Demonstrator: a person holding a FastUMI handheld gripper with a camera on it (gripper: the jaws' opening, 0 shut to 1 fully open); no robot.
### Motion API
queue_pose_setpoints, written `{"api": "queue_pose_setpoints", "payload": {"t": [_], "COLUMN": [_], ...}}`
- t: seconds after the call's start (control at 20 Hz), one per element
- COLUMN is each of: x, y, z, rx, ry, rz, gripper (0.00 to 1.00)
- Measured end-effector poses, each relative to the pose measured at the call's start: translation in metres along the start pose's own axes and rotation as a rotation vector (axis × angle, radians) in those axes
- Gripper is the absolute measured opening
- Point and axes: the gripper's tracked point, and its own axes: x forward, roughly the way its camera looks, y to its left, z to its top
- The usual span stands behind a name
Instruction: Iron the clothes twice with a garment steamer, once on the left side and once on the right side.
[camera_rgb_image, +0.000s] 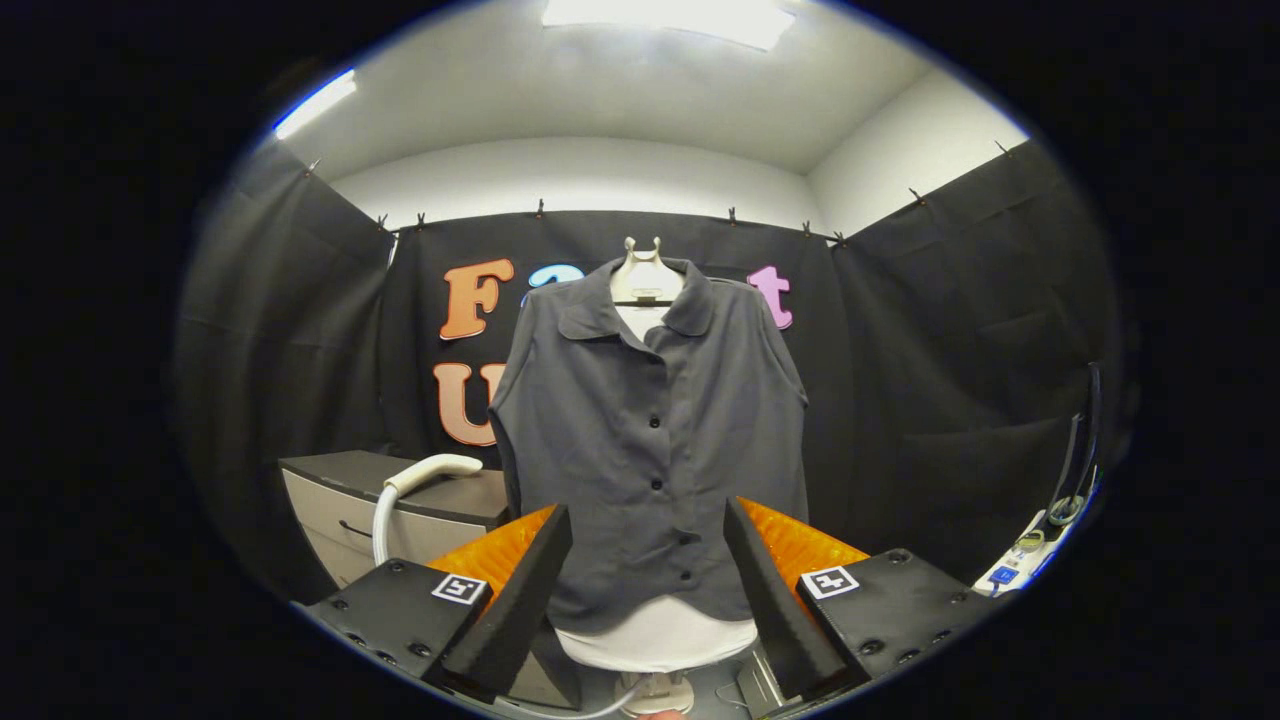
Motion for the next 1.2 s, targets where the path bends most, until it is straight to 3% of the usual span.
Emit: {"api": "queue_pose_setpoints", "payload": {"t": [0.25,0.6,0.9,1.1,1.2], "x": [0.032,0.081,0.148,0.204,0.24], "y": [0.049,0.147,0.254,0.328,0.351], "z": [0.012,0.013,0.011,-0.023,-0.047], "rx": [-0.015,0.097,0.076,0.125,0.106], "ry": [0.006,0.108,0.318,0.548,0.631], "rz": [0.096,0.29,0.464,0.504,0.476], "gripper": [0.98,0.98,0.98,0.98,0.98]}}
